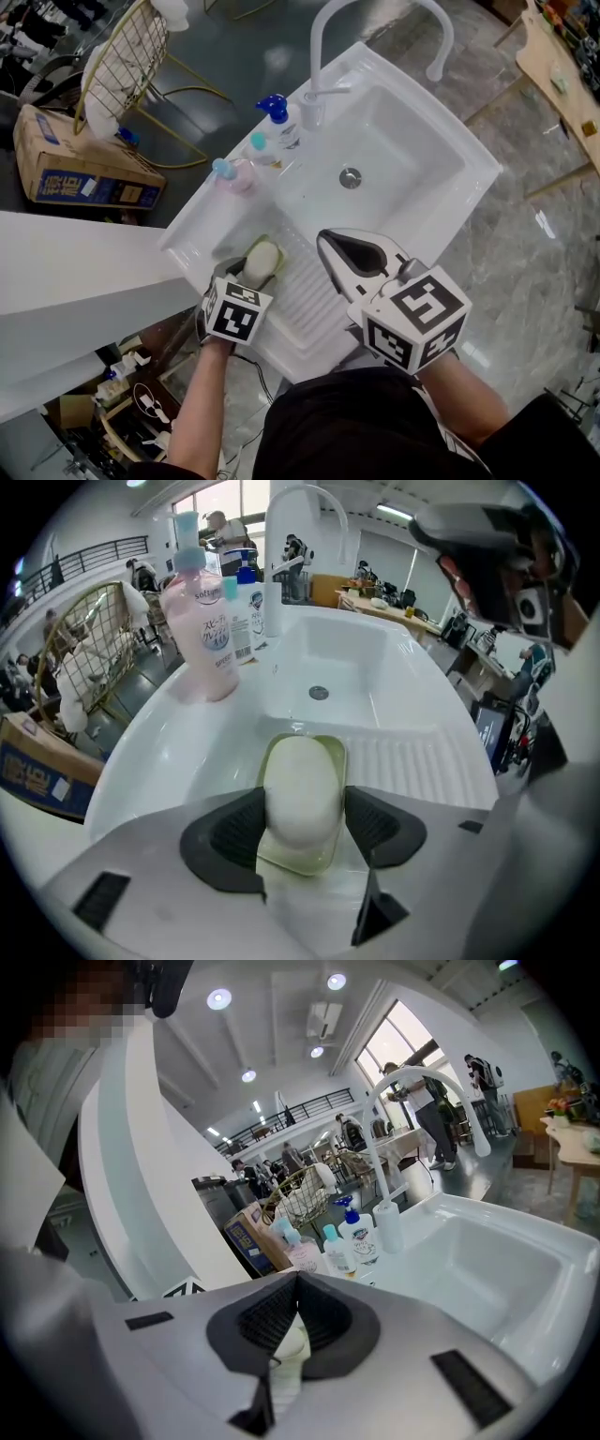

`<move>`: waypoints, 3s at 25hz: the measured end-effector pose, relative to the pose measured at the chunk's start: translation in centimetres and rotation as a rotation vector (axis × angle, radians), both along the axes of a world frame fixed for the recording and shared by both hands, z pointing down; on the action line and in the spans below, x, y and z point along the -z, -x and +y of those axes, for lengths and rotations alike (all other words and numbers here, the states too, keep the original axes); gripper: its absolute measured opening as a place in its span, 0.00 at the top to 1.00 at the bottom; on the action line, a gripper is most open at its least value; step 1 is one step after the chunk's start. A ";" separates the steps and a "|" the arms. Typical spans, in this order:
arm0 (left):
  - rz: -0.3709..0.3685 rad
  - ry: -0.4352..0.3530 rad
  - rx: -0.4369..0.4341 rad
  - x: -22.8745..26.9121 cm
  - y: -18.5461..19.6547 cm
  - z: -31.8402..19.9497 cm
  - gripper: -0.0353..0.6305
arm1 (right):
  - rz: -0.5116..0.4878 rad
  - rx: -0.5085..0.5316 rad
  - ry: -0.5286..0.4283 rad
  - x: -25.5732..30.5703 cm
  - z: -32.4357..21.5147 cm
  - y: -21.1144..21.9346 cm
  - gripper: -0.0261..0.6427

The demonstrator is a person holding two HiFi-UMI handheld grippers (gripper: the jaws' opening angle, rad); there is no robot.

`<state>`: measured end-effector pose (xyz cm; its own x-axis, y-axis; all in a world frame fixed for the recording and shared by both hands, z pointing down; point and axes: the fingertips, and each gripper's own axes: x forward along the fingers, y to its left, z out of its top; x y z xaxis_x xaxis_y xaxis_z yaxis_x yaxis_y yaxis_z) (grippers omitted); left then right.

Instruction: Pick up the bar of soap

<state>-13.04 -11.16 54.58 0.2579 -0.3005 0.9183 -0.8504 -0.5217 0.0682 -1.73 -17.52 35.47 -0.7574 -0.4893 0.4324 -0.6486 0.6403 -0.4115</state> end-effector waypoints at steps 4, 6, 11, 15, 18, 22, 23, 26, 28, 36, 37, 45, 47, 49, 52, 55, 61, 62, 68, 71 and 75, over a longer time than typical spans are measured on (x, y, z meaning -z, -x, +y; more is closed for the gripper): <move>-0.071 -0.062 -0.008 0.7 0.6 -0.2 0.55 | 0.035 0.014 -0.005 -0.6 0.6 0.4 0.95; -0.138 -0.100 -0.041 1.0 0.9 -0.4 0.59 | 0.053 0.021 -0.015 -0.7 0.9 0.6 0.95; -0.067 -0.098 0.063 1.3 1.2 -0.8 0.80 | 0.041 0.016 -0.007 -0.7 1.0 0.7 0.95; -0.051 -0.085 0.083 0.9 1.7 -0.9 0.81 | 0.041 0.016 -0.004 -0.6 1.1 0.7 0.95; -0.079 -0.064 0.063 -0.1 1.9 -1.1 0.80 | 0.039 0.022 0.002 -0.9 1.3 0.9 0.95; -0.099 -0.026 0.066 -1.8 1.9 -1.9 0.78 | 0.038 0.021 0.009 -1.1 1.1 0.9 0.95; -0.095 -0.022 0.076 -2.0 2.0 -2.2 0.77 | 0.039 0.019 0.009 -1.1 1.0 0.8 0.95; -0.073 -0.015 0.124 -2.0 2.2 -3.0 0.77 | 0.042 0.014 0.010 -1.2 0.9 0.5 0.95; -0.051 -0.008 0.151 -1.8 2.4 -3.2 0.78 | 0.044 0.007 0.013 -1.3 0.7 0.2 0.95; -0.054 -0.016 0.246 -0.5 4.1 -2.8 0.81 | 0.044 0.000 0.015 -1.1 0.0 0.0 0.95; -0.065 -0.023 0.247 -0.6 4.1 -2.8 0.81 | 0.044 0.001 0.016 -1.1 0.0 0.0 0.95; -0.159 -0.131 0.199 0.2 5.6 -3.6 0.83 | 0.005 -0.019 0.034 -0.6 -0.8 -0.6 0.95; -0.154 -0.124 0.140 0.0 5.4 -3.8 0.82 | 0.004 -0.026 0.045 -0.7 -0.9 -0.9 0.95; -0.194 -0.101 0.057 -0.3 5.2 -3.8 0.82 | 0.003 -0.030 0.052 -0.7 -1.0 -0.9 0.95; -0.218 -0.045 -0.031 -1.2 4.7 -3.3 0.79 | -0.006 -0.029 0.059 -0.6 -0.8 -0.7 0.95; -0.167 -0.009 -0.044 -1.7 3.6 -2.6 0.77 | -0.008 -0.025 0.052 -0.5 -0.8 -0.6 0.95; -0.177 -0.006 -0.026 -2.9 3.2 -3.0 0.74 | -0.003 -0.031 0.057 -0.8 -0.8 -0.8 0.95; -0.179 -0.012 -0.029 -2.8 3.2 -3.3 0.76 | -0.003 -0.031 0.057 -0.8 -0.9 -0.8 0.95; -0.153 -0.023 -0.111 -2.4 2.1 -4.1 0.55 | 0.000 -0.032 0.062 -1.0 -0.8 -1.0 0.95; -0.133 0.015 -0.130 -3.2 2.0 -4.4 0.54 | 0.002 -0.033 0.069 -1.2 -0.9 -1.1 0.95; -0.115 -0.008 -0.247 -2.7 1.4 -4.9 0.54 | 0.003 -0.023 0.071 -1.2 -0.9 -1.0 0.95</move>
